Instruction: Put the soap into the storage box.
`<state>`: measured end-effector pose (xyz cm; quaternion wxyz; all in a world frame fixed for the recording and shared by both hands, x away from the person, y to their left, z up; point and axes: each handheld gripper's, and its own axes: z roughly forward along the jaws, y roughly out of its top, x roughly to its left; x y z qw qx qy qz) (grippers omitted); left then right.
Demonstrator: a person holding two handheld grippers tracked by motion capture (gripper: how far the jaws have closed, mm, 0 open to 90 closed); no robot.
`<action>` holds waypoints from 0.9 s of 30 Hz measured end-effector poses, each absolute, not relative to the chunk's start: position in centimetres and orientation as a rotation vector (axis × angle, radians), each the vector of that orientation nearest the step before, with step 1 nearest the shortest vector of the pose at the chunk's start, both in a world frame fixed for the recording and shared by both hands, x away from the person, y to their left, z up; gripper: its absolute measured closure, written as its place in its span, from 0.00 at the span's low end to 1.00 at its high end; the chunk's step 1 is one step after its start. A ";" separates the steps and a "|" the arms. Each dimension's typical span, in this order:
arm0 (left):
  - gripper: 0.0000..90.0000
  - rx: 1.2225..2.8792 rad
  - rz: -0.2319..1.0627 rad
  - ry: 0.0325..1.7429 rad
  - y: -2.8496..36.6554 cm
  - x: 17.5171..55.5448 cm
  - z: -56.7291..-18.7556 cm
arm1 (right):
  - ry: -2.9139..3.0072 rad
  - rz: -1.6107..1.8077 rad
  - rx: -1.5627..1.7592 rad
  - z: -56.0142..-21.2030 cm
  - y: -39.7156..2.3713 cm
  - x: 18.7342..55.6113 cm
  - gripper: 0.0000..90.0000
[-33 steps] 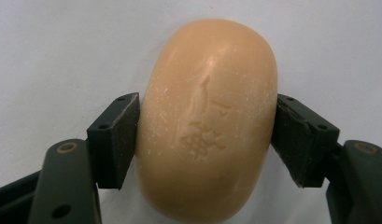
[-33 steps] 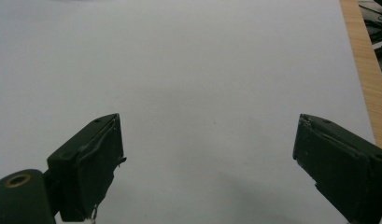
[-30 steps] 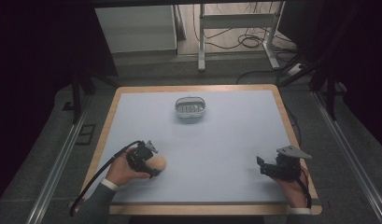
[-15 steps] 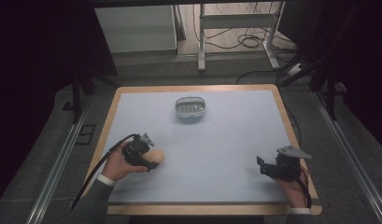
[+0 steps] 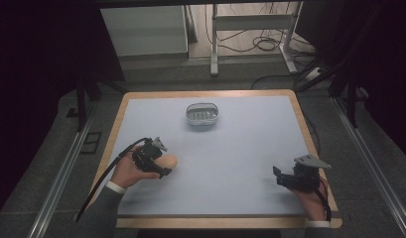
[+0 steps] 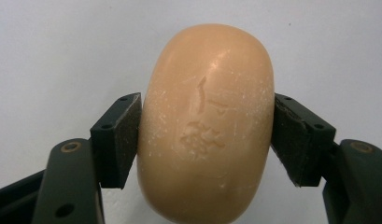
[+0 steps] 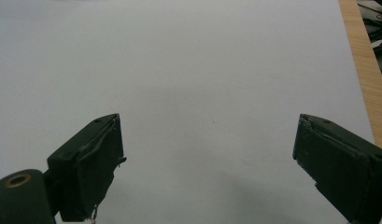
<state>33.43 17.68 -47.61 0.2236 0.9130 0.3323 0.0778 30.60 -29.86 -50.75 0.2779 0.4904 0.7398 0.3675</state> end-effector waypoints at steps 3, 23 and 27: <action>0.34 2.514 0.216 0.911 17.4 33.6 -47.2 | 1.983 0.992 1.315 -50.7 -29.9 30.6 0.09; 0.34 2.511 0.226 0.910 16.7 35.3 -46.3 | 1.986 0.987 1.321 -50.7 -30.1 30.6 0.09; 0.34 2.500 0.232 0.914 16.6 35.7 -46.0 | 1.987 0.987 1.322 -50.7 -30.1 30.6 0.09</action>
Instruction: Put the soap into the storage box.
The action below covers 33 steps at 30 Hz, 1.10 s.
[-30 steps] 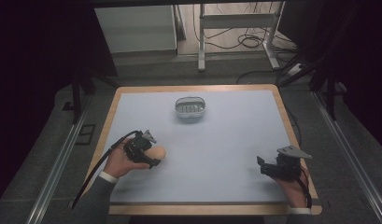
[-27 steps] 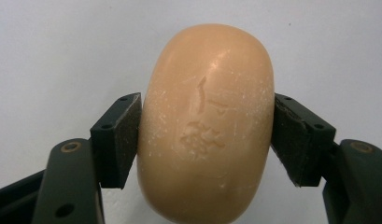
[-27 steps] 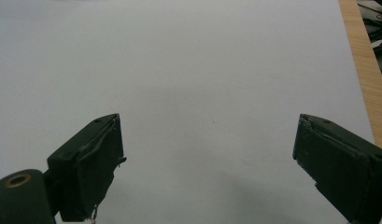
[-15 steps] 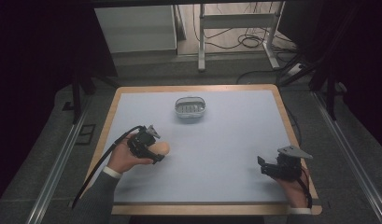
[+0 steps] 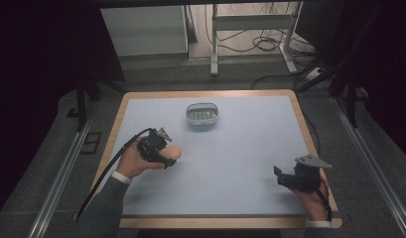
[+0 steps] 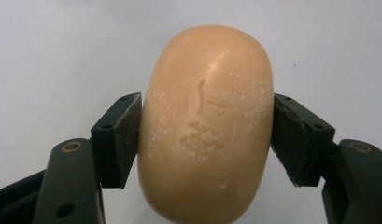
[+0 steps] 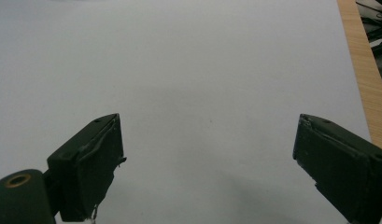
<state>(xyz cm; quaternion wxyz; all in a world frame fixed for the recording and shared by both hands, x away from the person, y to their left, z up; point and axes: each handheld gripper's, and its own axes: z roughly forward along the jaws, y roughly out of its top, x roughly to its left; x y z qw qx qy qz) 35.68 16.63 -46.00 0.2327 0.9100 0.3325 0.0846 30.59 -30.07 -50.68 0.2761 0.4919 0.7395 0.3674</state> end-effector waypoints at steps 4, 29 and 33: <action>0.34 2.505 0.238 0.911 16.5 36.0 -45.8 | 1.986 0.987 1.322 -50.7 -30.1 30.6 0.09; 0.34 2.490 0.235 0.929 16.2 38.4 -45.3 | 1.991 0.973 1.325 -50.9 -30.2 30.7 0.09; 0.34 2.485 0.229 0.917 15.9 38.6 -45.1 | 1.990 0.973 1.325 -50.9 -30.2 30.7 0.09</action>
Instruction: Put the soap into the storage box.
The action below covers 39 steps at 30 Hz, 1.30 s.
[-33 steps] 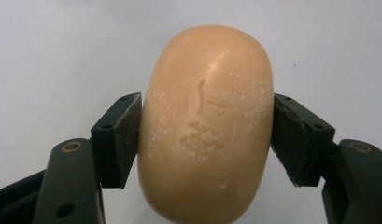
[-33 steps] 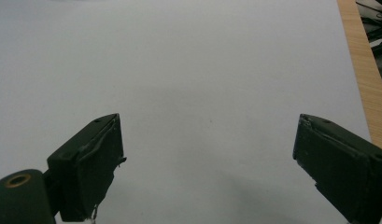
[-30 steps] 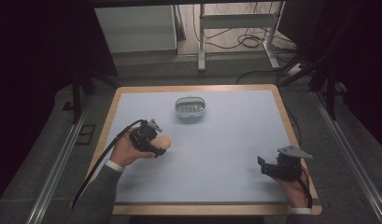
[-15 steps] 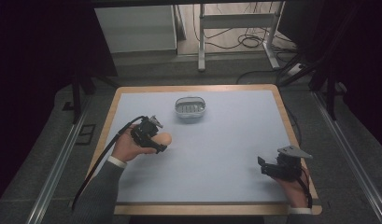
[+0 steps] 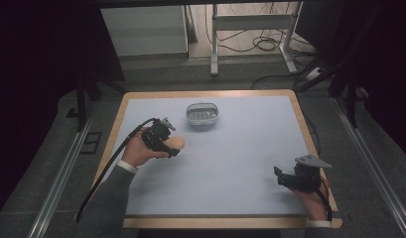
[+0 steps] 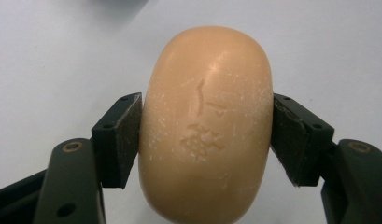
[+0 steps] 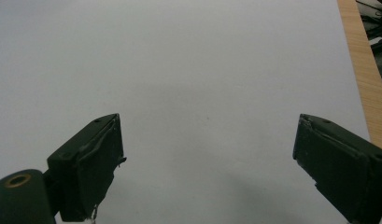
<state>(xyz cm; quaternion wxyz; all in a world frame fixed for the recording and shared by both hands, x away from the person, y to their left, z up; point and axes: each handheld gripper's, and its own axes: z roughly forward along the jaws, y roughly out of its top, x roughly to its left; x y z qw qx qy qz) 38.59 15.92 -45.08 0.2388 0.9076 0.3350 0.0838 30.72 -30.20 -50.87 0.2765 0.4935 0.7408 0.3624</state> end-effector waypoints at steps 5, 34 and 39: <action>0.35 2.475 0.230 0.918 15.7 39.1 -44.7 | 1.989 0.975 1.326 -50.8 -30.2 30.7 0.09; 0.35 2.462 0.268 0.909 14.8 42.1 -42.9 | 1.989 0.967 1.332 -50.8 -30.4 30.8 0.09; 0.35 2.478 0.284 0.904 14.7 42.6 -42.6 | 1.991 0.967 1.331 -50.9 -30.3 30.7 0.09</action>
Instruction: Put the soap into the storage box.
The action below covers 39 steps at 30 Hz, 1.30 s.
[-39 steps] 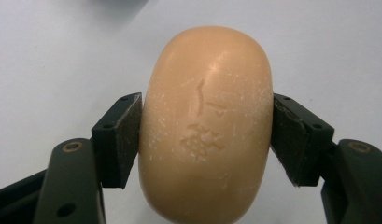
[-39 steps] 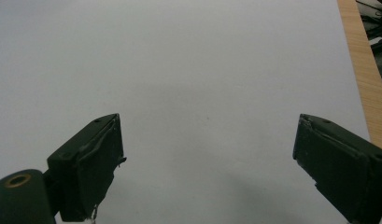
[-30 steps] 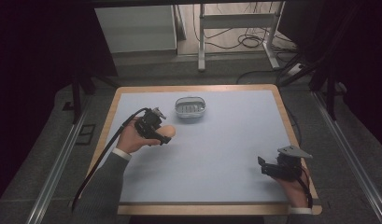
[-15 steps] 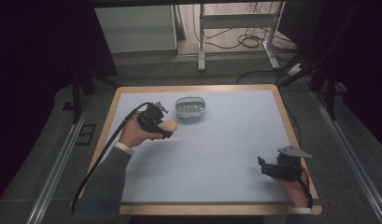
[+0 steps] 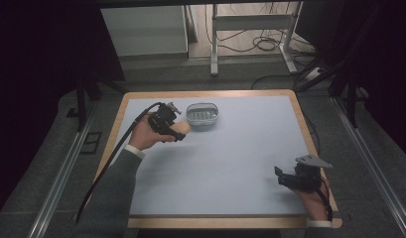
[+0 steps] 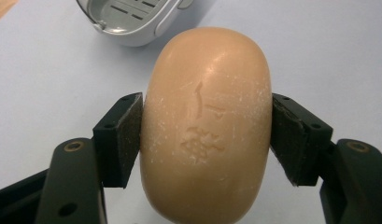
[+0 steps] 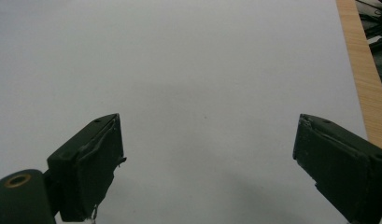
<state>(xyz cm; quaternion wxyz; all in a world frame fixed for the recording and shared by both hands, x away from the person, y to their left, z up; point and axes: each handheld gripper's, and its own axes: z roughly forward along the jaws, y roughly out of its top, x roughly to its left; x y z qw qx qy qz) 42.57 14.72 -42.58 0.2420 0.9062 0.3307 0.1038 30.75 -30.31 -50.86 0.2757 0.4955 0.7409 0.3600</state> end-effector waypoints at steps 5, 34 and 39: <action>0.35 2.478 0.285 0.903 14.5 42.9 -42.4 | 1.991 0.969 1.328 -50.9 -30.3 30.8 0.09; 0.36 2.483 0.280 0.929 13.0 45.6 -42.7 | 1.993 0.970 1.333 -51.0 -30.4 30.8 0.09; 0.36 2.479 0.273 0.954 13.1 46.4 -43.2 | 1.988 0.967 1.336 -50.9 -30.5 30.8 0.09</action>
